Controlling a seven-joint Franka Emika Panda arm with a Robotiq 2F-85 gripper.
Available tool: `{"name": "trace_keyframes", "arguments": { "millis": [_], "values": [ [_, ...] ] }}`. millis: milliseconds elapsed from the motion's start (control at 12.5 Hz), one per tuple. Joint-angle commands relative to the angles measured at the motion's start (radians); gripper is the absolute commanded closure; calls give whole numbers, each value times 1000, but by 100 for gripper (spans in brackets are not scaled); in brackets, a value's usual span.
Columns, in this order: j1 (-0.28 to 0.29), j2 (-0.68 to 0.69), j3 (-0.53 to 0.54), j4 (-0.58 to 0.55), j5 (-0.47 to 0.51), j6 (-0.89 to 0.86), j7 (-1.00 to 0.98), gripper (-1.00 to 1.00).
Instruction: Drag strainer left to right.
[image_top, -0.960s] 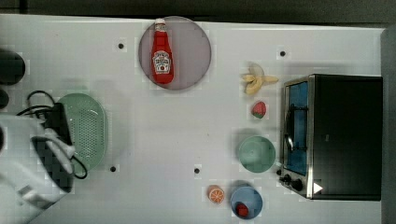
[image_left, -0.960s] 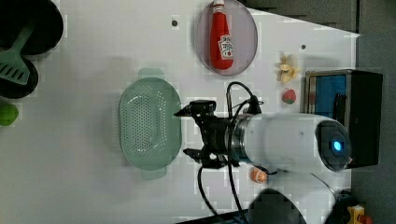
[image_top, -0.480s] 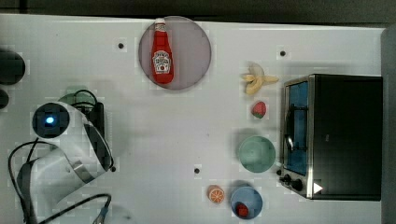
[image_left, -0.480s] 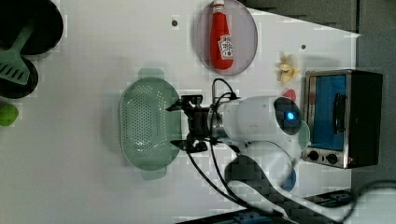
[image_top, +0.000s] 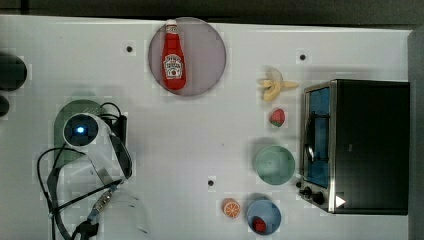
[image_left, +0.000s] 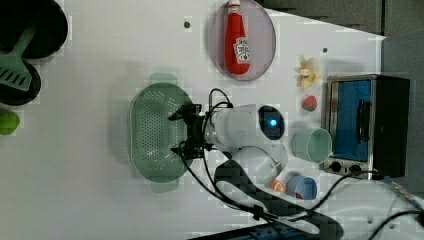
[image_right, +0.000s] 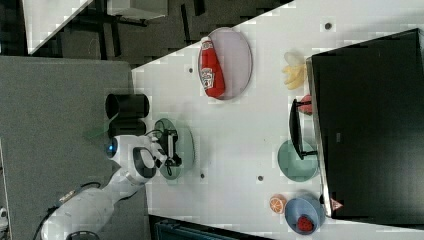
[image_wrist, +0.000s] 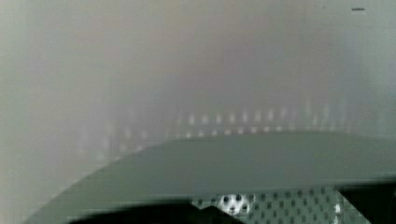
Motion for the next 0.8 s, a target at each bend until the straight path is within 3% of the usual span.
{"name": "trace_keyframes", "arguments": {
  "millis": [80, 480, 800],
  "values": [
    [56, -38, -47, -1, -18, 10, 34, -100],
    [51, -54, -100, -22, -18, -2, 21, -100],
    [15, -96, -129, -79, -19, 2, -29, -100]
  ]
}}
